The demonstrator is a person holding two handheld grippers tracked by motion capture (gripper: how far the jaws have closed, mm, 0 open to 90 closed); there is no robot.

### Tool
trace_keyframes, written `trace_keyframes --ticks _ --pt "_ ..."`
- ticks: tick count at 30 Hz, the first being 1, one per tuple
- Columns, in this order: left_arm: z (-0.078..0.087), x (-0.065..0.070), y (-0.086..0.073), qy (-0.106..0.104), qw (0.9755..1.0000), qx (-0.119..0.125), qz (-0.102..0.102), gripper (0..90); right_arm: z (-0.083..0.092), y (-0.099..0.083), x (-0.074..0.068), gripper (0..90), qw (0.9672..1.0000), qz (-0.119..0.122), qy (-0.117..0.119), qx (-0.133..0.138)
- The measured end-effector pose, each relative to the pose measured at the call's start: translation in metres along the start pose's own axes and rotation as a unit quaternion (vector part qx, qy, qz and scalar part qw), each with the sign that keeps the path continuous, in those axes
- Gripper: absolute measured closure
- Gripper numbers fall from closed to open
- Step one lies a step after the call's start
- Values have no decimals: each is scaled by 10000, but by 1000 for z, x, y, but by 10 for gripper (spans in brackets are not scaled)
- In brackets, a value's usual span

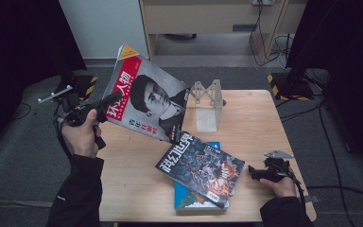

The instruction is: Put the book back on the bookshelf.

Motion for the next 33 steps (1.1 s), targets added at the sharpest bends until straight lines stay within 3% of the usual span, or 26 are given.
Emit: trace_keyframes --ticks 9,15,21,23,33 --pt "12 2 23 144 9996 228 -105 861 0 0 0 3 10000 -9 14 -9" --pt "19 1 38 371 9982 381 -264 861 0 0 0 3 10000 -24 -4 -7" --pt "23 -8 52 601 9966 479 -281 861 0 0 -1 3 10000 -33 -7 -10" --pt "22 -13 57 768 9952 507 -344 861 0 0 -1 3 10000 -34 -8 -10" --pt "11 -35 63 1153 9915 504 -346 861 0 0 -1 3 10000 -17 -2 -9"
Point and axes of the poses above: each handheld gripper's, and its own axes: z roughly backward along the jaws, y roughly out of its top, x roughly to its right, the point moved 7 cm from there along -z, roughly forward along the jaws, and after that the axes turned 14 degrees about z, right-handed, at the moved point
